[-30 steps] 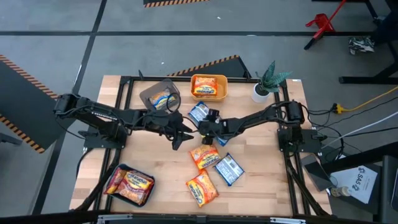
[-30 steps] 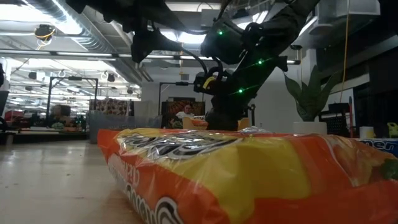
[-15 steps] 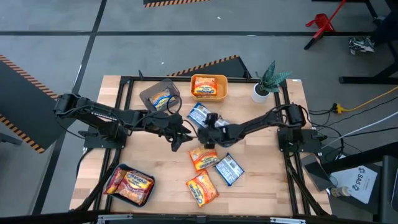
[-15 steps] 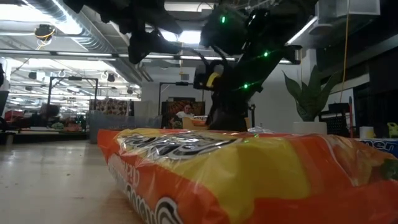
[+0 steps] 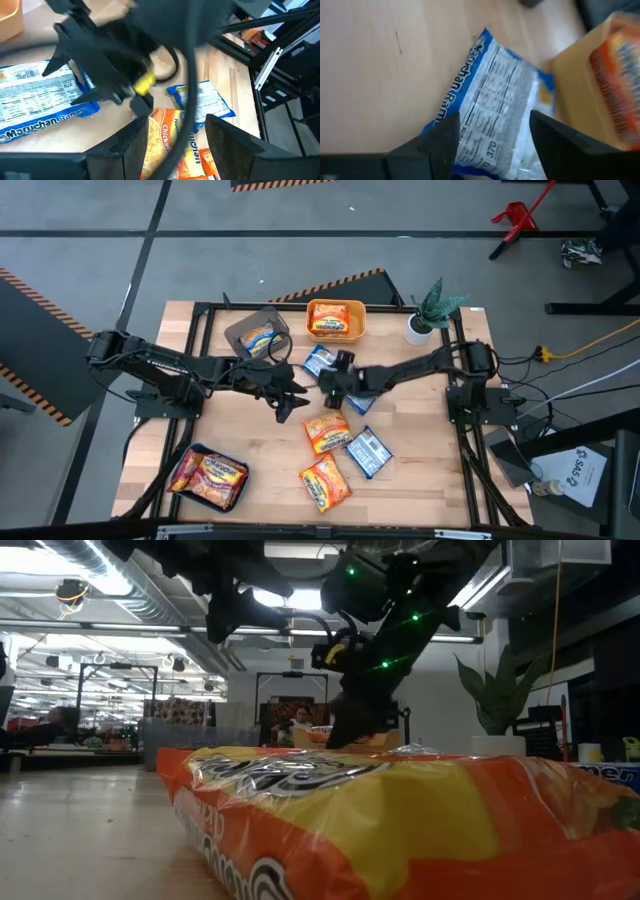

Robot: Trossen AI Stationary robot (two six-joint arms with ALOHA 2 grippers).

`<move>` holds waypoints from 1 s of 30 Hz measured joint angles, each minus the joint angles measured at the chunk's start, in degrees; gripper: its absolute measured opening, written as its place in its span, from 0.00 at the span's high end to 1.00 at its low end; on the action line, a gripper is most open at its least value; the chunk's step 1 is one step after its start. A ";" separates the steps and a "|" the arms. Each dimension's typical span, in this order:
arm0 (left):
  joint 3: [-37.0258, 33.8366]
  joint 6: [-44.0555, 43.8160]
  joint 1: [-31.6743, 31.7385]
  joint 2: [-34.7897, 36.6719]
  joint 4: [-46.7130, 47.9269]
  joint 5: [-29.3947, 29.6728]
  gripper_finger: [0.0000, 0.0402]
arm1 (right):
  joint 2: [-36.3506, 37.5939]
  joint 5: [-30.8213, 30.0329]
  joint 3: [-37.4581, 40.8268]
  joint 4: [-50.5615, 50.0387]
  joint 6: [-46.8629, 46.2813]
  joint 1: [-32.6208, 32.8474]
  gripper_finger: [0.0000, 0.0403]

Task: Sort Maruchan noodles
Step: Put the pack of blue ramen noodle soup into the transparent black bin

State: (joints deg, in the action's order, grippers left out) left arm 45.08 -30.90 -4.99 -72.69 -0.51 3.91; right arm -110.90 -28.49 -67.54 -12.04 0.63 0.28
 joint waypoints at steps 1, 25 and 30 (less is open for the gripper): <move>0.00 0.01 0.00 0.00 0.00 -0.01 0.53 | 0.65 3.71 0.42 0.34 -1.56 -1.54 0.45; 0.11 3.18 7.08 -1.61 -0.15 0.33 0.53 | 10.14 18.05 24.42 24.54 -12.54 -13.06 0.83; 0.09 3.22 8.84 -7.27 -0.44 2.94 0.53 | 10.15 18.49 24.42 23.98 -12.53 -13.06 0.85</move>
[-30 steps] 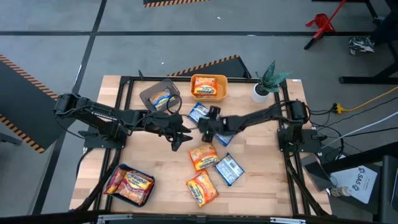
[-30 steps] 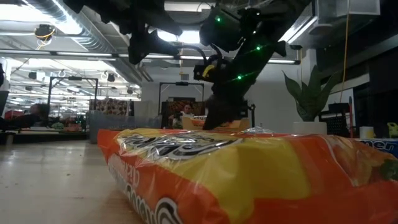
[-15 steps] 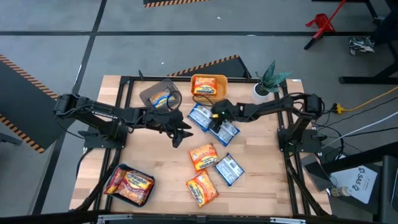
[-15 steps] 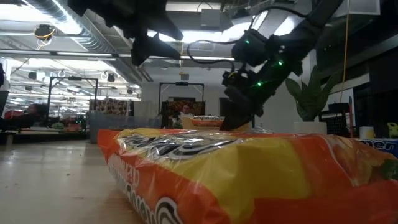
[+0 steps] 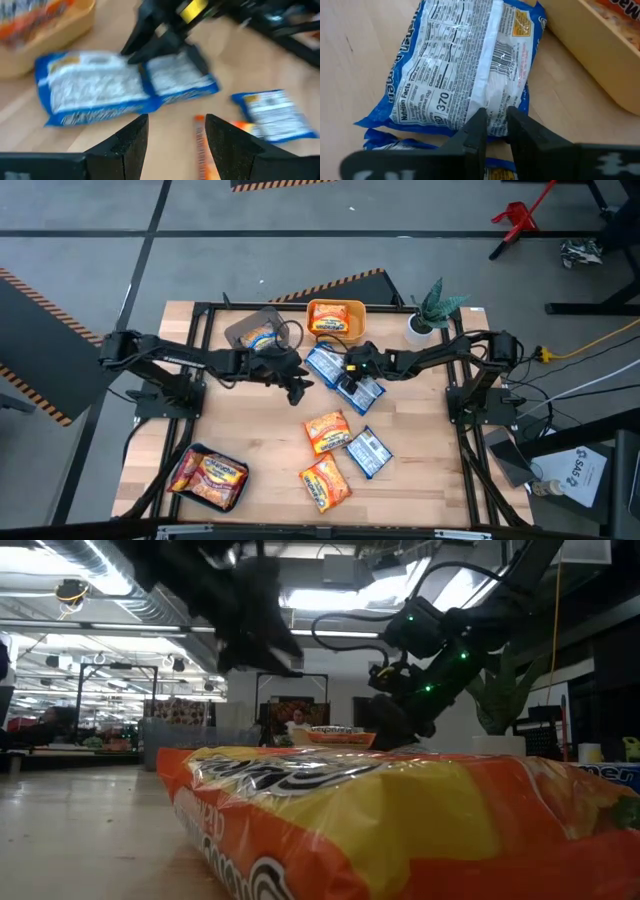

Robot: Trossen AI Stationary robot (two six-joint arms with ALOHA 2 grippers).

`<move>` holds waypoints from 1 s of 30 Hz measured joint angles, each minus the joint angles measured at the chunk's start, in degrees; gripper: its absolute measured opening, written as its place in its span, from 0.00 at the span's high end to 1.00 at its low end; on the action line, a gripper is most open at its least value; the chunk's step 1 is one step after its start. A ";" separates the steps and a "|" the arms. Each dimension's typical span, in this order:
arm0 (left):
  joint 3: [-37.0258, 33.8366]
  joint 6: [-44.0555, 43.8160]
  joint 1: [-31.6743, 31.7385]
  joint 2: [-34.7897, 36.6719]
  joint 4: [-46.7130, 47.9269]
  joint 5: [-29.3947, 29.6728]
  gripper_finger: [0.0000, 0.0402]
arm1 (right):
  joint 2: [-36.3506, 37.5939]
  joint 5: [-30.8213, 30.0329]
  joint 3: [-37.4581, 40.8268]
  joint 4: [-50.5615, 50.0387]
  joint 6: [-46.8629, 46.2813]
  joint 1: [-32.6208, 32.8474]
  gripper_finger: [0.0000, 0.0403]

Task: Sort Maruchan noodles
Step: Put the pack of blue ramen noodle soup into the transparent black bin

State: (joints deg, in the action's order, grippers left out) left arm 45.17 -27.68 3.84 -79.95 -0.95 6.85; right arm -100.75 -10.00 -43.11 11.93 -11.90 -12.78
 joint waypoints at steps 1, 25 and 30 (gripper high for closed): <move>0.00 -0.42 0.32 -1.36 -0.05 0.37 0.53 | 0.00 0.00 0.00 -0.19 0.00 0.00 0.85; -0.07 -11.06 13.42 -7.16 -10.38 -0.58 0.53 | -0.35 0.27 0.04 -5.80 2.34 0.04 0.85; -0.07 -6.85 14.48 -7.65 -10.58 -0.91 0.50 | -0.37 0.61 0.04 -5.76 2.75 0.04 0.85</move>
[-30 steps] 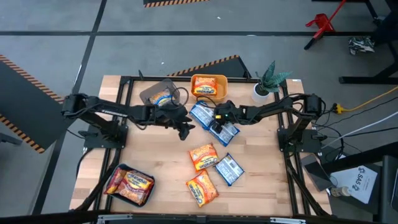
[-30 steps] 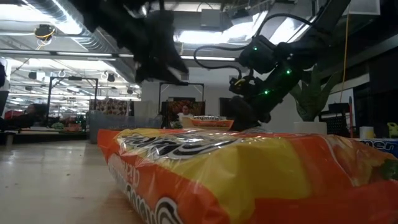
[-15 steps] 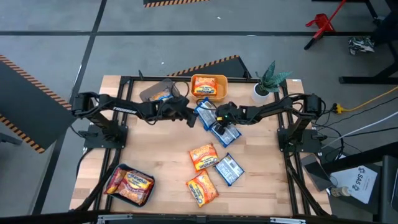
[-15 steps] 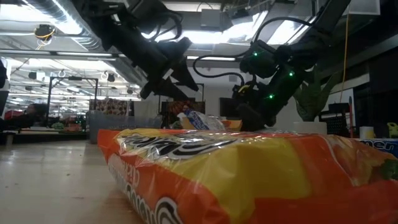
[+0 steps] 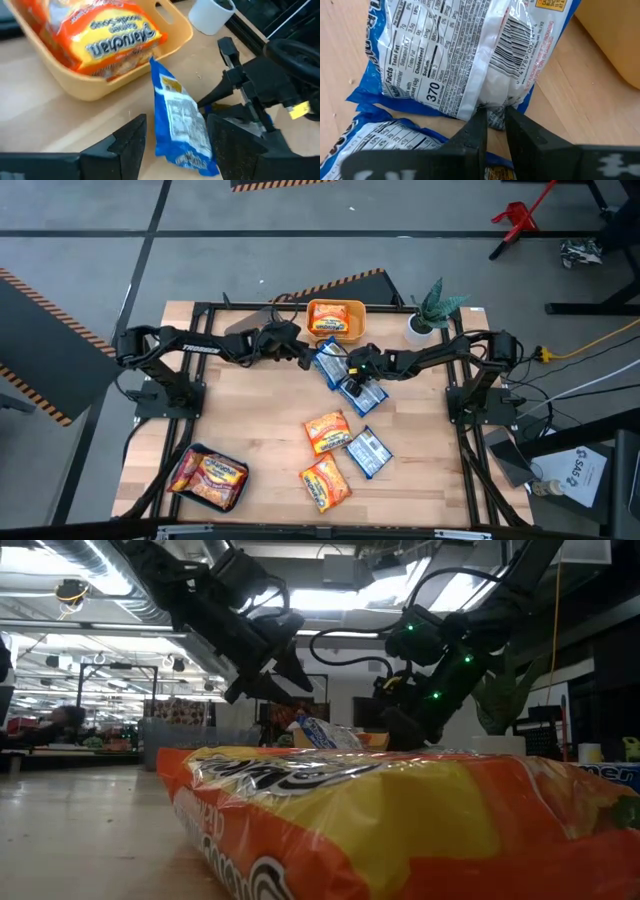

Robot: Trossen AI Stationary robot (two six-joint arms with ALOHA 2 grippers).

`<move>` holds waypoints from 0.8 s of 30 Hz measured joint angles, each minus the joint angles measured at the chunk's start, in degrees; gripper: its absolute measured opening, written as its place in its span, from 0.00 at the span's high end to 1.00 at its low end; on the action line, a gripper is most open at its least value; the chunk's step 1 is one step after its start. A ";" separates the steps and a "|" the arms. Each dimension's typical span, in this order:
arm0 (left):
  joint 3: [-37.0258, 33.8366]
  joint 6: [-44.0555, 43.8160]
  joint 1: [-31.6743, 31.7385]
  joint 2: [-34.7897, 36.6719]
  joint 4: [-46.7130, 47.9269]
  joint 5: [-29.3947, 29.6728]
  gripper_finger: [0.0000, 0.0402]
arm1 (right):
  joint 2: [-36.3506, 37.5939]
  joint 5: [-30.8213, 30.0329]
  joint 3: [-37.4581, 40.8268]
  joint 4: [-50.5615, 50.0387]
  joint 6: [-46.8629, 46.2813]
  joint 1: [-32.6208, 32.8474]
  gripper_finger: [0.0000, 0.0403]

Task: Sort Maruchan noodles
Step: Put the pack of blue ramen noodle soup into the transparent black bin

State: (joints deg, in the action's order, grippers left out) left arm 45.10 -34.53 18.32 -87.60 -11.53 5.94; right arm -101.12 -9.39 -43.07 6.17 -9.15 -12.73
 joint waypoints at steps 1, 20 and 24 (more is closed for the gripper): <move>0.01 0.84 -0.06 -0.83 -0.85 -0.04 0.48 | -0.01 0.00 0.02 0.00 0.02 0.00 0.85; -0.04 -8.32 -1.24 -14.76 -16.28 -7.90 0.33 | -0.09 1.05 0.11 0.74 0.64 0.00 0.85; -0.04 -10.01 -1.57 -16.80 -17.48 -8.60 0.36 | -0.11 1.07 0.13 0.92 0.66 -0.02 0.85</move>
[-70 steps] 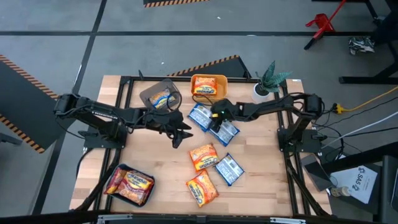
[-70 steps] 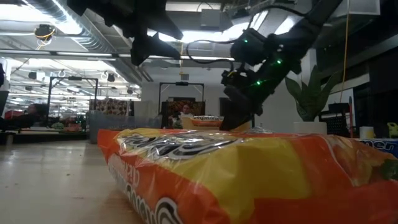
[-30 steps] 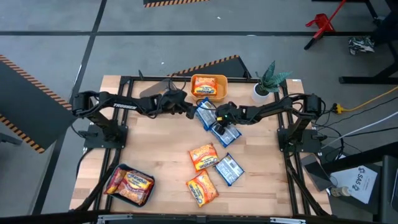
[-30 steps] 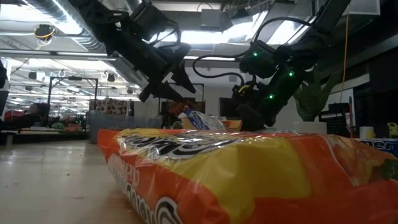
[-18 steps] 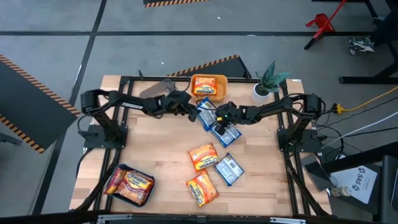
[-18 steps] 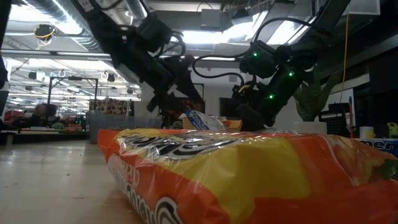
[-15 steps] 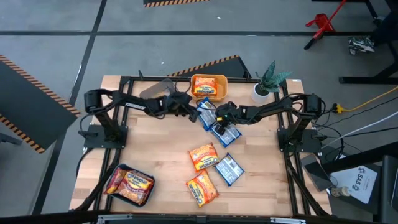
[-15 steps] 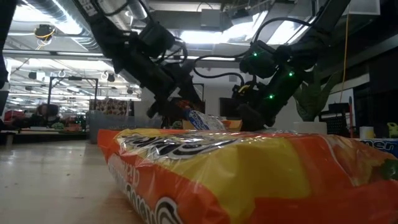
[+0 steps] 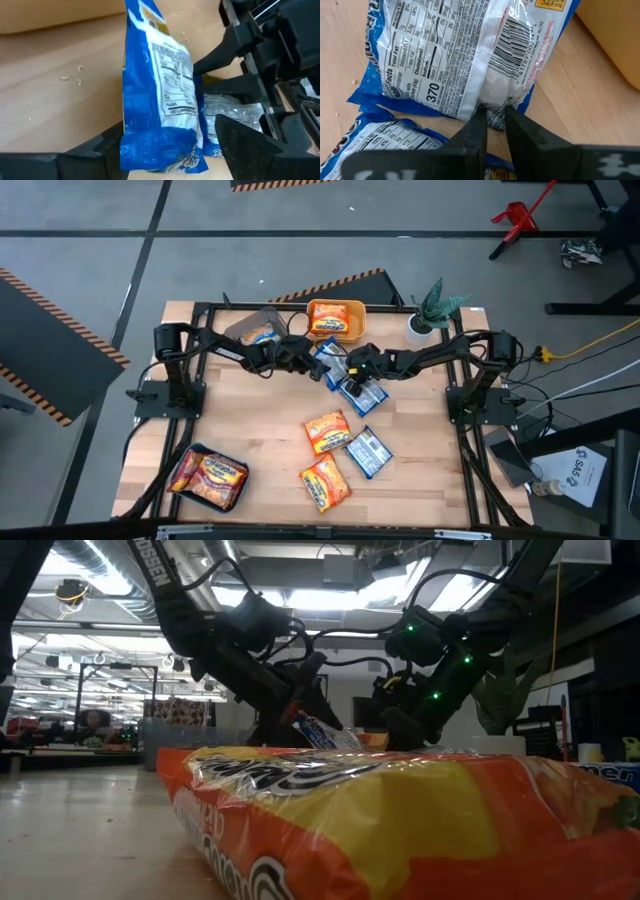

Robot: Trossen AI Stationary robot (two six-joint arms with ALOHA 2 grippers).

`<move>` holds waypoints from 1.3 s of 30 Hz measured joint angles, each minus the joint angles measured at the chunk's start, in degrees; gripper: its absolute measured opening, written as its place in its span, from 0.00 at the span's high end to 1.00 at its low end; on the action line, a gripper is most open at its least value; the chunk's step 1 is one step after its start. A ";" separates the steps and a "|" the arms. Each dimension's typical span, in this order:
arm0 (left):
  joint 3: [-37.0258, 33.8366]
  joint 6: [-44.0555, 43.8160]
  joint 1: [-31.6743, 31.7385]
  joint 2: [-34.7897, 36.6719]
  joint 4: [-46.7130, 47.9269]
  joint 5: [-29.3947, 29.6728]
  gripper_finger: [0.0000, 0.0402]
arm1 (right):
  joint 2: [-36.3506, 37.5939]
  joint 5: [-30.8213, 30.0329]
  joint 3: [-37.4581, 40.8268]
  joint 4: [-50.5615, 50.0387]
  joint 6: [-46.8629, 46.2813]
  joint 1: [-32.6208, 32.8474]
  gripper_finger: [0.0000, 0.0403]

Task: Sort Maruchan noodles
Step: Put the pack of blue ramen noodle soup into the transparent black bin

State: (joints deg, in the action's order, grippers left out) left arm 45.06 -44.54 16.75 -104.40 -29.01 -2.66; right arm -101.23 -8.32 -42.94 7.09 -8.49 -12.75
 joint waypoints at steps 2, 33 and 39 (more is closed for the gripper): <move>0.00 -0.09 0.01 -0.07 -0.06 0.06 0.40 | 0.00 0.01 0.00 0.12 0.01 0.00 0.85; -0.02 1.34 -1.10 10.36 6.05 -0.94 0.80 | 24.78 -5.10 0.09 -15.30 -2.04 0.04 0.85; 0.00 3.89 -2.29 21.53 18.21 6.38 0.80 | 27.40 -5.23 0.00 -17.58 -3.33 0.04 0.85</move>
State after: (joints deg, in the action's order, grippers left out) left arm 45.06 -40.65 14.46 -82.87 -10.80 3.73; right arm -73.83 -13.55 -42.94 -10.49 -11.82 -12.71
